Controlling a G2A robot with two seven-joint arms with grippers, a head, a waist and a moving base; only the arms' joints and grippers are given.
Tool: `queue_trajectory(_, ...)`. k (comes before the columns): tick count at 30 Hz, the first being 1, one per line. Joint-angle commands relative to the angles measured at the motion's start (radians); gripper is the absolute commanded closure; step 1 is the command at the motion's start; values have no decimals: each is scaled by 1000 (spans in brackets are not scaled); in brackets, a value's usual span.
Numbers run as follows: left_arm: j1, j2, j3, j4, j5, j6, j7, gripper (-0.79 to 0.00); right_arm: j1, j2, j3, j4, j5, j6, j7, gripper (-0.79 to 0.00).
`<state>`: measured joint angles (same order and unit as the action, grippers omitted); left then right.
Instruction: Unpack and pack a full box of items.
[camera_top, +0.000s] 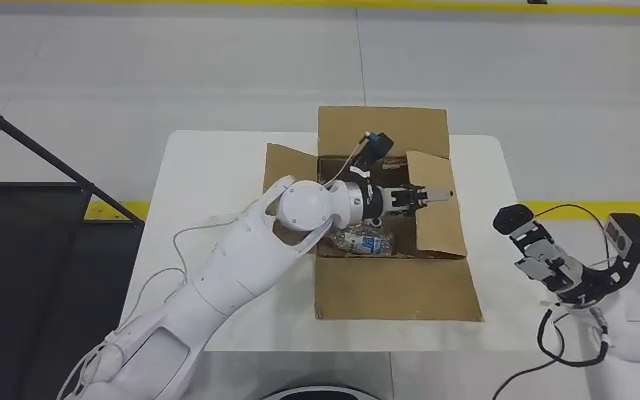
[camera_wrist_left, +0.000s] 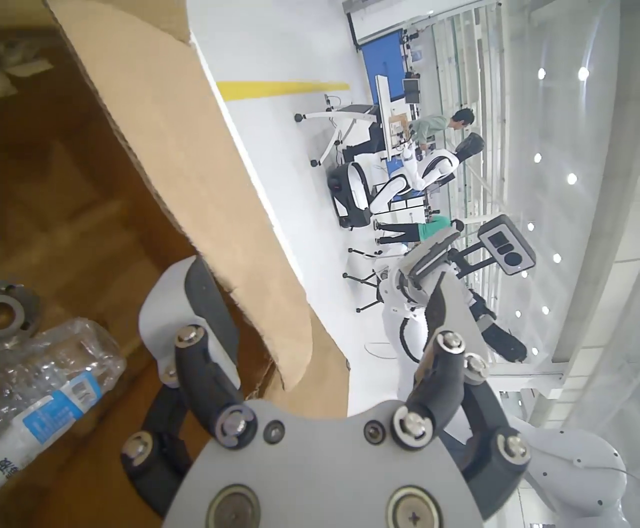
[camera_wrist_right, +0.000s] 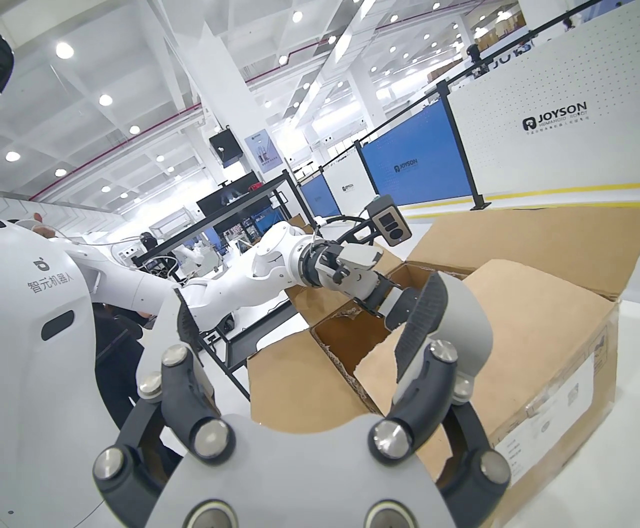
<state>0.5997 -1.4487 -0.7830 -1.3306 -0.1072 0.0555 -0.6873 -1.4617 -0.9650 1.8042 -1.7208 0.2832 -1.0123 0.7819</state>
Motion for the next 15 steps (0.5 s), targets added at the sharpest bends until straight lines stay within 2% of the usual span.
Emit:
queue_trajectory(1, -7, -7, 7, -9, 1, 2, 22, -785, -15, 1, 23, -5, 6, 0, -10, -785)
queue_trajectory(7, -46, -45, 60, 19, -24, -39, 98, -785, -81, -1, 103, -22, 29, 0, -35, -785)
queue_trajectory(15, -113, -123, 162, 142, -82, -123, 187, -785, -168, -13, 215, -49, 45, 0, -68, -785)
